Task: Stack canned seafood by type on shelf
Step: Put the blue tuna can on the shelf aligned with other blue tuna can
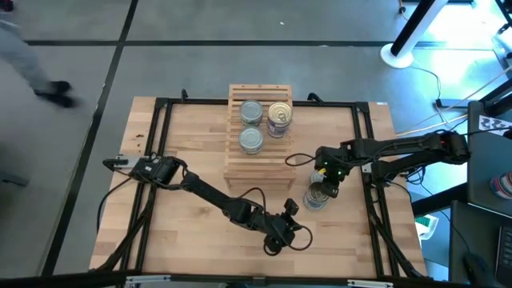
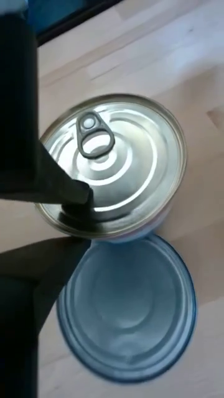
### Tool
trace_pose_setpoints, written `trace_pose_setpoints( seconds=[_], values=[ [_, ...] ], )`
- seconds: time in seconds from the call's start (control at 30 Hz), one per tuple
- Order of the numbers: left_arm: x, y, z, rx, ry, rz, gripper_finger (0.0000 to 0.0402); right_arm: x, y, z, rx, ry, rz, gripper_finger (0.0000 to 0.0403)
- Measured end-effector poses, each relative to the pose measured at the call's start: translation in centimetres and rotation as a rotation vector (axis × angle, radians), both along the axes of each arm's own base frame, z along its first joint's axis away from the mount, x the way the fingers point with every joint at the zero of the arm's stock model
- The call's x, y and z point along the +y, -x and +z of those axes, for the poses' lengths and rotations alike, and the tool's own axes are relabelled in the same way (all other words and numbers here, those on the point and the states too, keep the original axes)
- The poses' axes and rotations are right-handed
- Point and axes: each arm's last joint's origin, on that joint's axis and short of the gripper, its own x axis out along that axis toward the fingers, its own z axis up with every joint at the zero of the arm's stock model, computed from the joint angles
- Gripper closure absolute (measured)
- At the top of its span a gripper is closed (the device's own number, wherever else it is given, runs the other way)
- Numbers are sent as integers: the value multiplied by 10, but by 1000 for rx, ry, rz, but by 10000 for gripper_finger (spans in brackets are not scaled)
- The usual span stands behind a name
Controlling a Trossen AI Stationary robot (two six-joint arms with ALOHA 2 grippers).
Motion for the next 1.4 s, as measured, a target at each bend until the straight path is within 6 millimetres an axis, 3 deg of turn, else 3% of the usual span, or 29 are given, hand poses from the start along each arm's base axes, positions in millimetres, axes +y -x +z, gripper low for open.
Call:
trace_pose_setpoints(
  seconds=[0.37, 0.77, 1.2, 1.4],
  values=[
    [0, 0, 0, 0, -1, 0, 396, 1, -2, 0, -30, -38, 11, 396],
    [8, -3, 0, -4, 0, 17, 396, 2, -2, 1, -22, -69, -7, 399],
    [16, -7, 1, -5, 29, -5, 396, 2, -5, 1, 5, -131, -156, 400],
    [20, -11, 4, -50, 47, 0, 353, 2, -7, 2, -14, -143, -164, 401]
  ],
)
